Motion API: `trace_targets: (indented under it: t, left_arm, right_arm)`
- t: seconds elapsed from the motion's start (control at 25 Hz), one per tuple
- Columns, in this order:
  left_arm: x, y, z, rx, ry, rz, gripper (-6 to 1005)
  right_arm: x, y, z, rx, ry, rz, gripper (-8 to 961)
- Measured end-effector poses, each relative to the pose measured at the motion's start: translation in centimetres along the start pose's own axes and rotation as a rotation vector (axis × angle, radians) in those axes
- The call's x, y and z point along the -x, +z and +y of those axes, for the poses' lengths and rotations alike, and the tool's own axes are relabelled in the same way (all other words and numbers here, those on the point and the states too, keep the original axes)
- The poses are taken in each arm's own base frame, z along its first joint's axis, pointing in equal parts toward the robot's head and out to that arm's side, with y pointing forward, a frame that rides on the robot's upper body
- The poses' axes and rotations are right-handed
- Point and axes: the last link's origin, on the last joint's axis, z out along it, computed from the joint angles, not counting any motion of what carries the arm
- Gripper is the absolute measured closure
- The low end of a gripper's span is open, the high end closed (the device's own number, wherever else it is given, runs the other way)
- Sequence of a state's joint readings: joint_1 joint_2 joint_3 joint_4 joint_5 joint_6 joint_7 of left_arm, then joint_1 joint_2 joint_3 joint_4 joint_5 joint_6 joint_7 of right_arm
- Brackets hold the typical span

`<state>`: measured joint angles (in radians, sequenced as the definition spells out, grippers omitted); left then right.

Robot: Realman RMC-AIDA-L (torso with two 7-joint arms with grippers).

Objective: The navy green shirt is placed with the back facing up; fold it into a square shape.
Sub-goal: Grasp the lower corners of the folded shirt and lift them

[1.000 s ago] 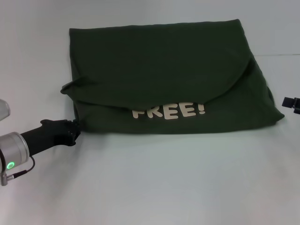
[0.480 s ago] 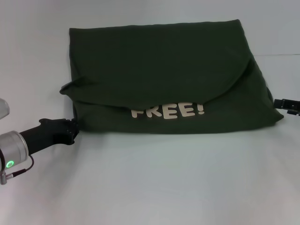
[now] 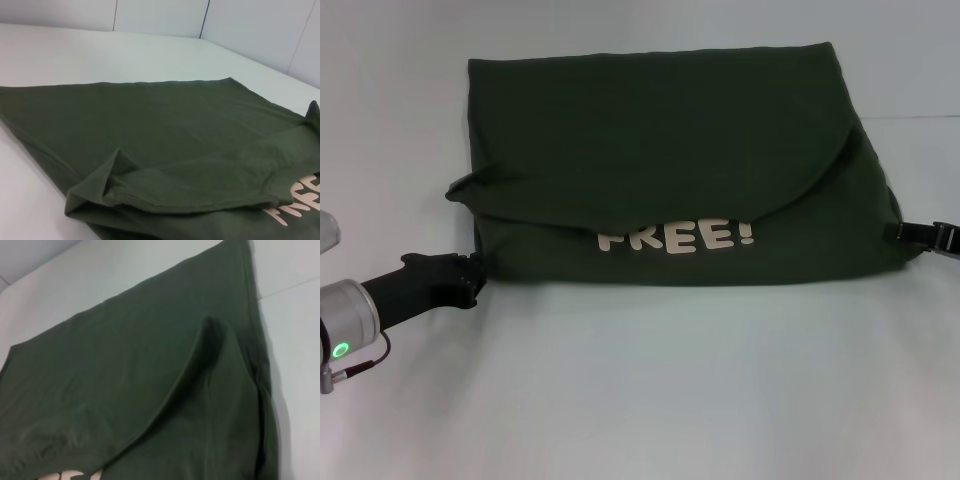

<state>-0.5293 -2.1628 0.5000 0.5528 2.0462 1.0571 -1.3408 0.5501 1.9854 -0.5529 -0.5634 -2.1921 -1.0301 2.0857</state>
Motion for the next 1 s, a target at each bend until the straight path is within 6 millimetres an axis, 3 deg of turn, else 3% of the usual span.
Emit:
trace_targets:
  t: [0.32, 0.56, 0.84, 0.96, 1.0]
  left_arm:
    - [0.1, 0.0, -0.1, -0.007, -0.001, -0.003, 963]
    - [0.0, 0.1, 0.0, -0.006, 0.000, -0.002, 963]
    - [-0.1, 0.2, 0.0, -0.005, 0.006, -0.002, 962]
    - [-0.1, 0.2, 0.0, -0.004, 0.007, -0.002, 961]
    - [-0.1, 0.2, 0.0, -0.004, 0.007, -0.002, 961]
  right_arm:
    - [-0.5, 0.8, 0.4, 0.006, -0.006, 0.012, 319]
    - [-0.8, 0.0, -0.3, 0.019, 0.052, -0.020, 327]
    - [-1.1, 0.0, -0.5, 0.022, 0.065, -0.009, 565]
    - [-1.0, 0.1, -0.4, 0.021, 0.064, -0.010, 801]
    - [-1.0, 0.1, -0.4, 0.020, 0.063, -0.011, 824]
